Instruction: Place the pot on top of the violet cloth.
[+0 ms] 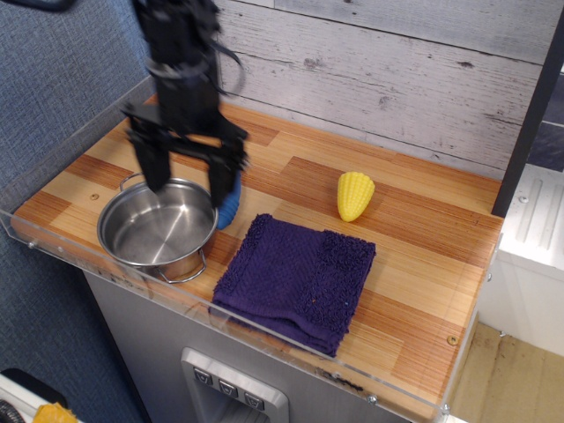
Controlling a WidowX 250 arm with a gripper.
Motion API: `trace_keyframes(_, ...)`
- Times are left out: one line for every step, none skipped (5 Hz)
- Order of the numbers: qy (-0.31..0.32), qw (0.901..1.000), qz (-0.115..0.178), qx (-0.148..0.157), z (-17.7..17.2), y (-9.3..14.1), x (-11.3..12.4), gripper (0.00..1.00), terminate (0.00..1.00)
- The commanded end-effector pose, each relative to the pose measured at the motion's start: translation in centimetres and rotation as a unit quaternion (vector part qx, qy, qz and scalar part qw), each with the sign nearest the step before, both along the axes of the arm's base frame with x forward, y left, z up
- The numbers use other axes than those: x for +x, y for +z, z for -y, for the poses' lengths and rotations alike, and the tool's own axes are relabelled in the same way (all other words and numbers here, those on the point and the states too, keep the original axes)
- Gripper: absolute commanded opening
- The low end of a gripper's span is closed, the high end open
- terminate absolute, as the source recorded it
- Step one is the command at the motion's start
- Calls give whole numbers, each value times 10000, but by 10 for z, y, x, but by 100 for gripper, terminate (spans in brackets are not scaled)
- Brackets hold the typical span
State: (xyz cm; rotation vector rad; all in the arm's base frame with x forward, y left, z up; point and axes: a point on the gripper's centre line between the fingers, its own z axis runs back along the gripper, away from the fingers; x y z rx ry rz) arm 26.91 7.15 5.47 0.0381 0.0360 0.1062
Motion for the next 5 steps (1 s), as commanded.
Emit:
trace_keyframes(-184, 9995, -164, 176, 27, -26, 3, 100, 0)
trace_keyframes(-225, 9988, -326, 299, 23, -37, -2, 100, 0)
trace_keyframes(-261, 9985, -344, 324, 13, -36, -3, 0, 0)
trace_keyframes(-237, 9990, -294, 241, 6, -26, -5, 0, 0)
trace_keyframes(-151, 9997, -174, 63, 3, -10, -9, 0, 0)
